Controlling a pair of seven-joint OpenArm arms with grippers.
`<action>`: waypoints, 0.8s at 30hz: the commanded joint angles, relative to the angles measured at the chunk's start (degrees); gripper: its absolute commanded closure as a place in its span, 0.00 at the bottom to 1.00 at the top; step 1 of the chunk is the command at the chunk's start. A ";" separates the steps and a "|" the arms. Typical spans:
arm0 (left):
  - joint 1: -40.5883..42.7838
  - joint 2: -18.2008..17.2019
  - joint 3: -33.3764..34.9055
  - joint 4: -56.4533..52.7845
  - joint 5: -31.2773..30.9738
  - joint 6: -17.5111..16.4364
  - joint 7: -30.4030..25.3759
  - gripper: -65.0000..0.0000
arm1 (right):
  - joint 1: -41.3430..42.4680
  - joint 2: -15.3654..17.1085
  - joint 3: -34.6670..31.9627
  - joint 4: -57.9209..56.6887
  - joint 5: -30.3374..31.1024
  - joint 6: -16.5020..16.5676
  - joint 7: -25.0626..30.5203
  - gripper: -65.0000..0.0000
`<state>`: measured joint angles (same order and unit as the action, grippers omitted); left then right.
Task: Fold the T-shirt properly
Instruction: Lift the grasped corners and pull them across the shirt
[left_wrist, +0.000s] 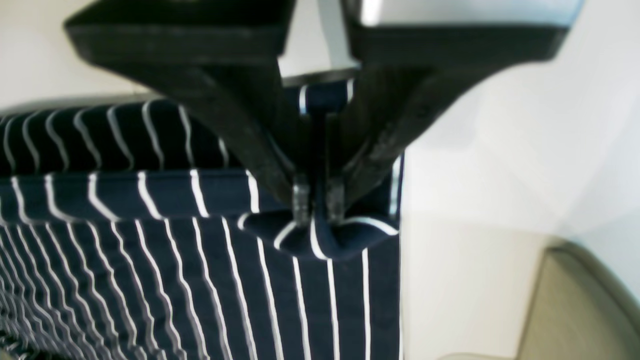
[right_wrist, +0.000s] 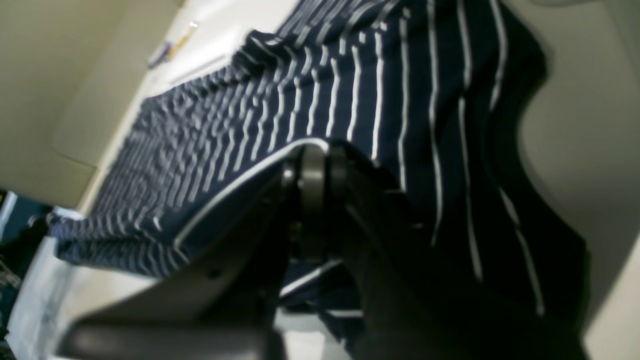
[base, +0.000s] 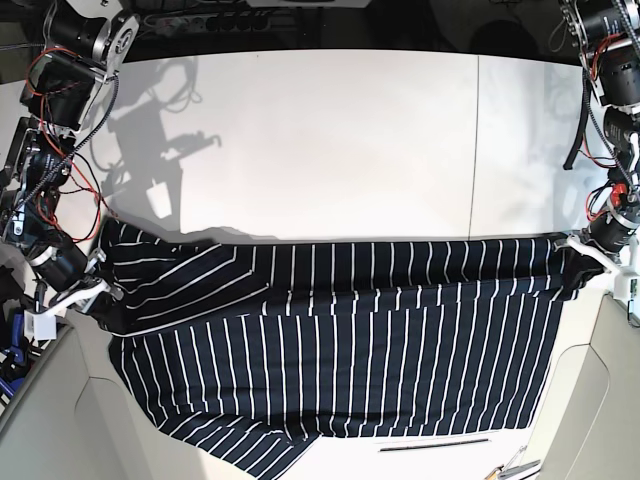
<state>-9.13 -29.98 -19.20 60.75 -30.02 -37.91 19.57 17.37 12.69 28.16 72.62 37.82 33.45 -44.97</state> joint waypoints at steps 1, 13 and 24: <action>-2.10 -1.31 0.02 -0.22 -0.96 -0.04 -1.88 1.00 | 1.70 0.79 -0.59 0.15 0.33 0.44 2.36 1.00; -5.29 -0.98 0.87 -3.98 -0.98 -0.02 -3.10 1.00 | 1.99 0.59 -9.03 -6.16 -11.15 -0.04 13.66 1.00; -5.29 -0.20 0.85 -5.31 -1.01 0.00 -2.40 0.55 | 2.32 0.66 -9.01 -6.45 -14.62 -0.70 15.10 0.45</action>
<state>-13.08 -28.75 -18.06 54.68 -30.13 -37.76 18.17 18.11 12.56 19.09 65.23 22.22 32.56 -31.11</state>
